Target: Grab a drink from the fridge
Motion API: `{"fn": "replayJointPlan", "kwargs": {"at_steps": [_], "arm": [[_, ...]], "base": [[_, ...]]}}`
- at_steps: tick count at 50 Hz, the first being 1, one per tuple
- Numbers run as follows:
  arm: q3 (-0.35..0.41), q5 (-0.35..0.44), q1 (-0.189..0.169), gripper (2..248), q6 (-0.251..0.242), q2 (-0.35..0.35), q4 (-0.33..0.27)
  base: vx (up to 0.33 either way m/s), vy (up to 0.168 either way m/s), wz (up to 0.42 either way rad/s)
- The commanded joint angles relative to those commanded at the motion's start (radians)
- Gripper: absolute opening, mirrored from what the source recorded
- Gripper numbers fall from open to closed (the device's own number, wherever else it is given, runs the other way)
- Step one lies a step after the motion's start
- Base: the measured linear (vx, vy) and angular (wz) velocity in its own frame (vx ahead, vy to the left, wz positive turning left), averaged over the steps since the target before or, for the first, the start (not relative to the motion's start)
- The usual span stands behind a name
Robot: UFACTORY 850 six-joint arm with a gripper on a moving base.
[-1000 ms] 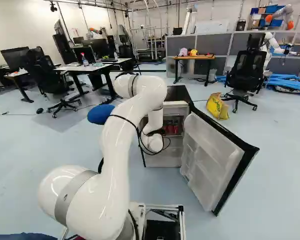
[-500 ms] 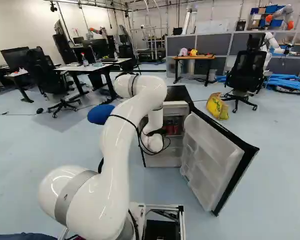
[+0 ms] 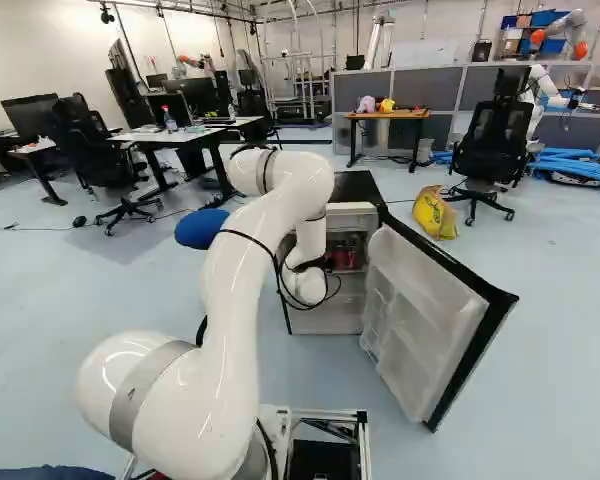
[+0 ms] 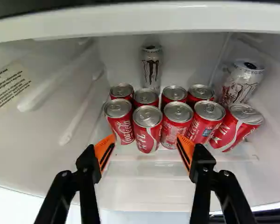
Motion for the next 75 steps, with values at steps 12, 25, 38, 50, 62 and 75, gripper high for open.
{"fn": "replayJointPlan", "kwargs": {"at_steps": [12,25,38,50,62,75], "arm": [[0.000,0.000,0.000,189,0.000,0.000,0.000],[0.000,0.000,0.000,162,0.000,0.000,0.000],[0.000,0.000,0.000,131,0.000,0.000,0.000],[0.000,0.000,0.000,135,0.000,0.000,0.000],[0.000,0.000,0.000,135,0.000,0.000,0.000],[0.000,0.000,0.000,135,0.000,0.000,0.000]], "base": [[0.000,0.000,0.000],[0.000,0.000,0.000],[0.000,0.000,0.000],[0.000,0.000,0.000],[0.000,0.000,0.000],[0.000,0.000,0.000]]}}
